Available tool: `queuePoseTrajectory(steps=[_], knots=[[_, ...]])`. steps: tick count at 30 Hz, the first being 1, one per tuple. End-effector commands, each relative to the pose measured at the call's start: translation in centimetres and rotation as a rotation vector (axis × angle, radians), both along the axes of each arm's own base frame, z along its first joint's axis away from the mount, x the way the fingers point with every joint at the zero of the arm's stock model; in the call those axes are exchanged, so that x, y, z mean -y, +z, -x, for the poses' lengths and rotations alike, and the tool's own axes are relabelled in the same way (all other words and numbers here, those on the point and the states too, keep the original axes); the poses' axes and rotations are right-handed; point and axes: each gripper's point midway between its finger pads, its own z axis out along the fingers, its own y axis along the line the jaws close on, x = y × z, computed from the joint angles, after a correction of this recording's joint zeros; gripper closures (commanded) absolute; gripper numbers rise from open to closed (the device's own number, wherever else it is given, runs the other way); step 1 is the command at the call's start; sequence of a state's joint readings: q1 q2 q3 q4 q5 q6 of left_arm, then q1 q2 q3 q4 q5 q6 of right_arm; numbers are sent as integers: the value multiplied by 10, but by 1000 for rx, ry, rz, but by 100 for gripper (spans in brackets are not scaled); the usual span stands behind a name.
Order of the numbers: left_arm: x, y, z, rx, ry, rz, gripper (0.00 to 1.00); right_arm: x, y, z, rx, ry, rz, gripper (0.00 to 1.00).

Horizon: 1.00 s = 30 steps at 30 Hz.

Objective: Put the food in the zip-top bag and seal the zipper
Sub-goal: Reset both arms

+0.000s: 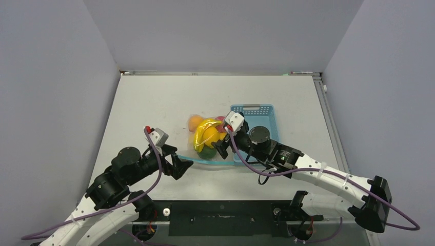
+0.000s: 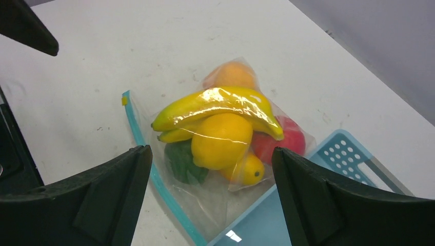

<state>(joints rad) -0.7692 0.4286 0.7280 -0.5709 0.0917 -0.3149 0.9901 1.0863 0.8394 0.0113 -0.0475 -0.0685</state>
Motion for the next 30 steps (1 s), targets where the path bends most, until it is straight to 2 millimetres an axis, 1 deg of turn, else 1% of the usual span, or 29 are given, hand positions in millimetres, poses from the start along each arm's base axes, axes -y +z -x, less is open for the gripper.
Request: queuePoseTrajectory(steps=[1, 4, 10, 15, 22, 26, 30], knots=[[-6, 16, -16, 24, 97, 54, 4, 28, 2, -9, -67, -193, -42, 10], [-11, 15, -22, 23, 136, 49, 4, 45, 7, -11, -80, -275, -58, 10], [-28, 6, -42, 2, 257, 10, 4, 76, 19, -13, -95, -416, -108, 10], [-41, 0, -55, -23, 336, -13, 4, 116, 24, -13, -93, -576, -165, 10], [-60, 5, -64, -1, 428, 9, 4, 164, 31, -3, -65, -706, -249, 10], [-73, 8, -70, 16, 490, 19, 4, 182, 35, 2, -50, -743, -281, 10], [-80, 13, -71, 33, 512, 20, 4, 190, 36, 6, -37, -746, -301, 10]])
